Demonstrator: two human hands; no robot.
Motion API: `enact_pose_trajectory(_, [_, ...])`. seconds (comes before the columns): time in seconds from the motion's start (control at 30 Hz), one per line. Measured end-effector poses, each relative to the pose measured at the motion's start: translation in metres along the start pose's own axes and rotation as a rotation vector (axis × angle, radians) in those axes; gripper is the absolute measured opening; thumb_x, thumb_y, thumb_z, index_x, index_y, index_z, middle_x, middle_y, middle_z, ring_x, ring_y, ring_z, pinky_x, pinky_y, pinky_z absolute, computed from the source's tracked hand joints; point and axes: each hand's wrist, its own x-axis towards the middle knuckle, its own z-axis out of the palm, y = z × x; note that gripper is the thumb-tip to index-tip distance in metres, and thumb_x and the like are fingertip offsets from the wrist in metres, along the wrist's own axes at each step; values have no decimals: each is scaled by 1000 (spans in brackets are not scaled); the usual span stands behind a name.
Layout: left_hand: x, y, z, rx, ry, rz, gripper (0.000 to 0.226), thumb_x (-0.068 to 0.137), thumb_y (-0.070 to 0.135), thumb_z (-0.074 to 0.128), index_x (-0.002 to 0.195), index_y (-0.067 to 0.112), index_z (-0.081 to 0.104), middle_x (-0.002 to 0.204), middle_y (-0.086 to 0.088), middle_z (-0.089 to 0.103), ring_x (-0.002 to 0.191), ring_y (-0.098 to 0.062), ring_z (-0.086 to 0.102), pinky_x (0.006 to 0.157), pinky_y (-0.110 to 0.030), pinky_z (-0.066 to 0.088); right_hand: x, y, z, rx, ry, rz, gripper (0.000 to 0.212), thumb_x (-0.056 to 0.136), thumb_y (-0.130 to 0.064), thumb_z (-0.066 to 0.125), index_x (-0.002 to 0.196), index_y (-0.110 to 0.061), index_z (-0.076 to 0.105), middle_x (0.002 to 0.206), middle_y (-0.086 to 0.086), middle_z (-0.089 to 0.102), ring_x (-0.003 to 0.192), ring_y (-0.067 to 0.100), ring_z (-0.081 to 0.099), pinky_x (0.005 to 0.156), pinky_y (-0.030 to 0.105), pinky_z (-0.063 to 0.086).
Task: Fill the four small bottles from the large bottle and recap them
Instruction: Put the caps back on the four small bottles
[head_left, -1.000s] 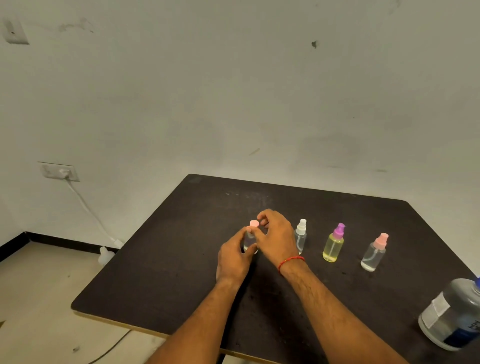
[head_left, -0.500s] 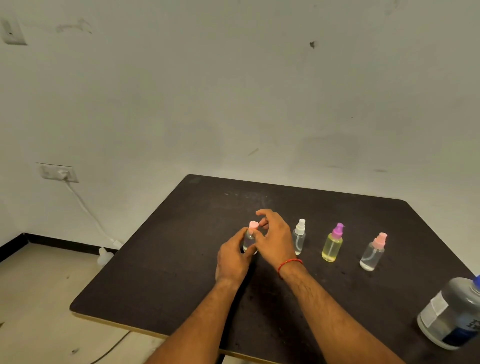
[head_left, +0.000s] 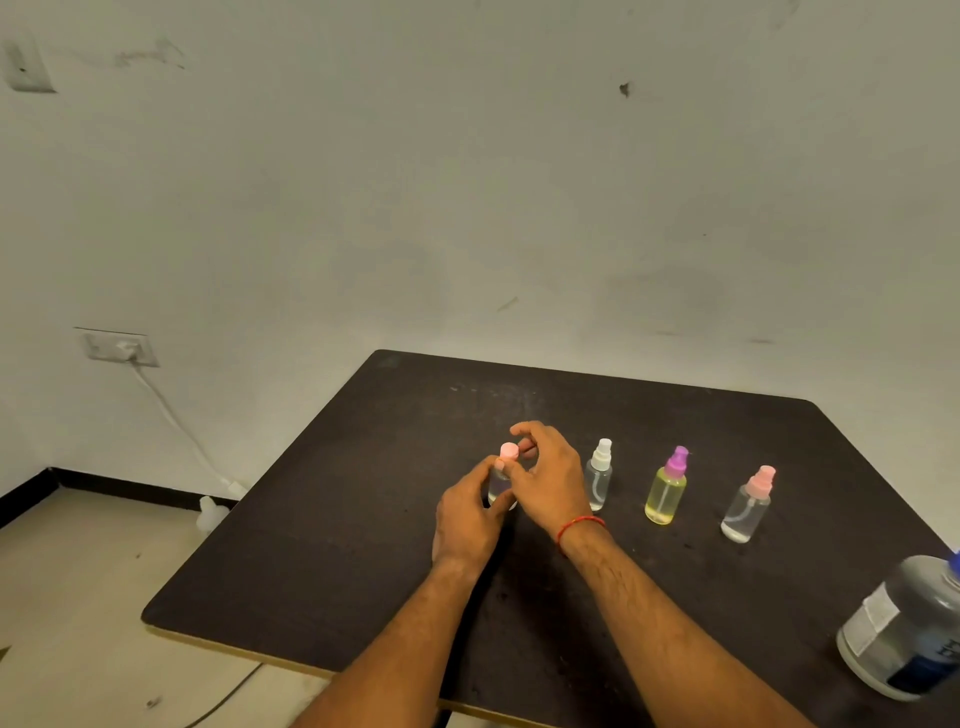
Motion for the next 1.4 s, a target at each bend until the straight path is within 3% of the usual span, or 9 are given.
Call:
enact_pose_trajectory(0.1, [0, 0, -1, -26, -6, 5, 31, 94, 25, 71, 121, 40, 66, 102, 18, 72, 96, -4, 69, 88, -35, 60, 1, 0, 0, 44, -65, 9, 50, 83, -2, 70, 125, -28, 60, 118, -10, 63, 109, 7, 59, 92, 26, 54])
enact_pose_trajectory(0.2, [-1, 0, -1, -35, -8, 15, 30, 94, 25, 71, 117, 44, 65, 100, 18, 73, 94, -8, 70, 86, -36, 61, 0, -3, -1, 39, -61, -14, 42, 84, 4, 64, 114, -24, 69, 110, -9, 67, 103, 6, 61, 90, 21, 52])
enact_pose_trajectory(0.33, [0, -1, 0, 5, -12, 19, 35, 94, 25, 72, 120, 46, 63, 102, 19, 71, 95, -9, 69, 87, -34, 61, 0, -2, 3, -8, 32, -37, 25, 82, -7, 73, 101, -24, 71, 93, -12, 62, 90, 5, 62, 85, 25, 55])
enact_pose_trajectory(0.47, [1, -3, 0, 28, -6, 11, 32, 93, 26, 72, 120, 41, 65, 98, 18, 71, 92, -11, 69, 86, -32, 61, 1, 0, 2, -11, 17, 11, 29, 80, -20, 78, 106, -28, 67, 98, -12, 61, 93, 6, 60, 86, 24, 54])
enact_pose_trajectory(0.57, [1, -2, 0, 12, -3, 18, 33, 94, 26, 72, 123, 41, 64, 100, 22, 70, 96, -5, 69, 85, -25, 59, 0, 3, 1, 22, -45, 11, 40, 83, -11, 73, 118, -27, 66, 112, -9, 63, 103, 7, 60, 95, 31, 52])
enact_pose_trajectory(0.67, [1, -3, 1, 0, -8, 28, 35, 94, 25, 72, 125, 41, 64, 102, 25, 70, 98, 5, 67, 86, -17, 54, 0, 3, 1, -3, -56, 13, 33, 85, -6, 69, 110, -28, 70, 107, -8, 66, 99, 8, 60, 92, 31, 53])
enact_pose_trajectory(1.03, [4, -7, 3, 50, -26, -11, 37, 95, 26, 71, 130, 35, 64, 99, 14, 73, 91, -7, 70, 84, -24, 59, -3, -2, 2, -102, -11, -31, 28, 82, -1, 67, 97, -25, 70, 93, -8, 62, 90, 9, 59, 84, 25, 53])
enact_pose_trajectory(1.2, [4, -7, 5, 39, -31, -19, 23, 96, 30, 66, 118, 36, 66, 82, 8, 71, 75, -14, 69, 69, -40, 60, -6, -5, 6, -117, 72, -37, 22, 79, -1, 66, 90, -19, 69, 85, -6, 62, 84, 10, 57, 75, 25, 51])
enact_pose_trajectory(1.4, [3, 3, 10, -27, -39, -40, 20, 97, 17, 58, 92, 34, 67, 71, 5, 68, 63, -5, 62, 59, -30, 56, -6, -7, 13, -167, 170, 23, 17, 77, -1, 65, 87, -15, 67, 83, -2, 63, 84, 15, 55, 71, 24, 44])
